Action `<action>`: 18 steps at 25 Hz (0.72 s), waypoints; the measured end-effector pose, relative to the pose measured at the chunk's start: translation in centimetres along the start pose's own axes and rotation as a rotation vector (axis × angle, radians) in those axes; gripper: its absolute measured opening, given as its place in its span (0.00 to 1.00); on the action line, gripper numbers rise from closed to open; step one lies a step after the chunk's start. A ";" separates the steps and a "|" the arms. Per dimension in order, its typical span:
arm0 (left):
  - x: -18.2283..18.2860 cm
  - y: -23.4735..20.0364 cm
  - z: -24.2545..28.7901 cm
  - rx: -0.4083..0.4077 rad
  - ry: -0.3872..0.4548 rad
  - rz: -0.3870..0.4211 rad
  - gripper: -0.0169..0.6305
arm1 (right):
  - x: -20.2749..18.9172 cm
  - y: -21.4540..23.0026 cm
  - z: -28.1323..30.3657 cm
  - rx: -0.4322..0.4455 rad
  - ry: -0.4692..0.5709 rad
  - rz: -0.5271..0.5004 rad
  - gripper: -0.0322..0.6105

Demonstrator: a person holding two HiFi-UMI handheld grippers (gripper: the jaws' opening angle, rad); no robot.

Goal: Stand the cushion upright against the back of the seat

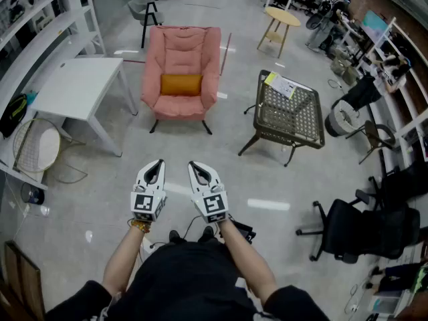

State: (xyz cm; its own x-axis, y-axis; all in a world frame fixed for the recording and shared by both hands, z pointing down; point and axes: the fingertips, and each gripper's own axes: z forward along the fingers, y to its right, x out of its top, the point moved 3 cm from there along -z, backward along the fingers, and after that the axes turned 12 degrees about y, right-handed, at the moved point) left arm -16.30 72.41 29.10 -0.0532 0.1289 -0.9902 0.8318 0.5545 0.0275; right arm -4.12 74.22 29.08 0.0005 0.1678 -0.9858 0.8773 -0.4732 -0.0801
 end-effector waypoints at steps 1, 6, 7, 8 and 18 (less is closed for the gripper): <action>0.1 -0.4 0.0 0.000 -0.003 0.000 0.05 | 0.0 -0.3 0.4 0.004 0.000 0.007 0.07; 0.2 -2.0 -0.2 -0.003 -0.010 -0.002 0.05 | 0.3 -2.0 1.8 0.046 -0.016 0.085 0.07; 0.1 -2.2 -0.2 -0.006 -0.007 -0.003 0.05 | 0.2 -2.2 2.1 0.047 -0.019 0.083 0.07; 0.0 -2.5 -0.3 -0.010 -0.004 -0.004 0.05 | 0.1 -2.5 2.3 0.046 -0.023 0.076 0.08; -0.1 -6.2 -1.4 -0.018 0.003 -0.005 0.05 | -0.8 -4.9 5.1 -0.002 0.002 0.025 0.08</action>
State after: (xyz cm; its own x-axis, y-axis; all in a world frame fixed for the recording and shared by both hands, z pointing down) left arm -22.18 70.11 29.17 -0.0585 0.1286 -0.9900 0.8216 0.5695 0.0254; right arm -10.87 71.95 29.53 0.0237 0.1577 -0.9872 0.8780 -0.4754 -0.0549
